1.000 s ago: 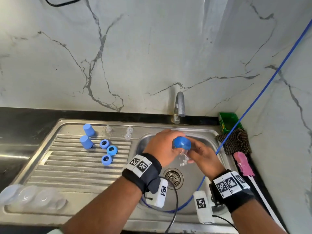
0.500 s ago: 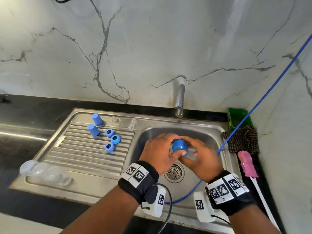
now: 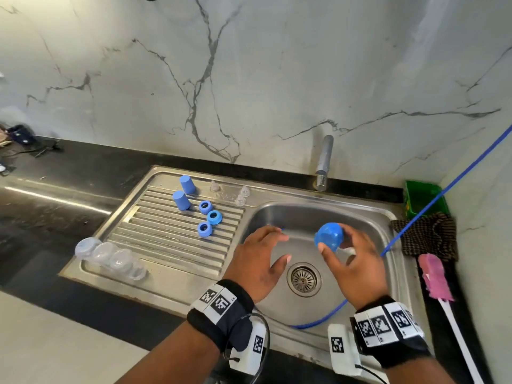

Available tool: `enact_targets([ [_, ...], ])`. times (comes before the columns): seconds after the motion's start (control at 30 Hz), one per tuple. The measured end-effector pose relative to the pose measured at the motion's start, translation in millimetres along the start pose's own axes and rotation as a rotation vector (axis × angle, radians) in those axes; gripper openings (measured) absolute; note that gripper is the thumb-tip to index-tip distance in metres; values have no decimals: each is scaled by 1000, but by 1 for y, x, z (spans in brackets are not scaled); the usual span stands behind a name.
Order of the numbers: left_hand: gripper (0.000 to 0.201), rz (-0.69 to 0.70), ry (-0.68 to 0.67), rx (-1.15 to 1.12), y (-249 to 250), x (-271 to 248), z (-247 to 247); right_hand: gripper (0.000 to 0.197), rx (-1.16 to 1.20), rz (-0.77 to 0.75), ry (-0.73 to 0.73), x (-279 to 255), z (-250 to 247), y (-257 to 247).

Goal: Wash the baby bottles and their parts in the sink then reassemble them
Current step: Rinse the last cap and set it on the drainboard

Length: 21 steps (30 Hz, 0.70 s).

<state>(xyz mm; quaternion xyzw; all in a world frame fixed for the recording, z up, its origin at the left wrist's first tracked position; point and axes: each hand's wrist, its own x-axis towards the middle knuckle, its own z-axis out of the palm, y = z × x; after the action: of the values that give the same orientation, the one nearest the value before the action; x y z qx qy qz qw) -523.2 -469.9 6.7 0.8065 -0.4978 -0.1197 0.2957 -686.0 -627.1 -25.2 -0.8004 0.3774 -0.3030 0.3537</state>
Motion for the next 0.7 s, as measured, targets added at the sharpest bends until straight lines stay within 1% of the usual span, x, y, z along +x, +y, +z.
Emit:
enact_targets([
  [0.03, 41, -7, -2, 3, -4, -3, -4, 45, 1, 16, -19, -1, 4, 0],
  [0.13, 41, -13, -16, 15, -16, -9, -20, 41, -65, 162, -203, -6, 23, 8],
  [0.17, 41, -8, -12, 9, -22, -11, -25, 41, -65, 192, -209, -8, 29, 8],
  [0.2, 42, -6, -5, -2, -28, -11, -31, 42, -44, 189, -197, -9, 35, 6],
  [0.27, 44, -14, 5, -42, -42, -14, -45, 51, 13, 154, -203, -10, 51, -5],
  [0.33, 46, 0, 17, -70, -60, -16, -62, 58, 49, 139, -243, -10, 71, -22],
  [0.43, 41, 52, 47, -83, -90, -20, -95, 50, 51, 69, -299, -7, 113, -53],
  [0.53, 32, 97, 91, -107, -128, -21, -135, 48, 22, -24, -349, 1, 162, -92],
  [0.6, 29, 110, 118, -121, -165, -22, -169, 48, 0, -92, -346, 9, 202, -124],
  [0.7, 29, 130, 158, -116, -222, -25, -221, 53, -36, -152, -370, 28, 264, -177],
])
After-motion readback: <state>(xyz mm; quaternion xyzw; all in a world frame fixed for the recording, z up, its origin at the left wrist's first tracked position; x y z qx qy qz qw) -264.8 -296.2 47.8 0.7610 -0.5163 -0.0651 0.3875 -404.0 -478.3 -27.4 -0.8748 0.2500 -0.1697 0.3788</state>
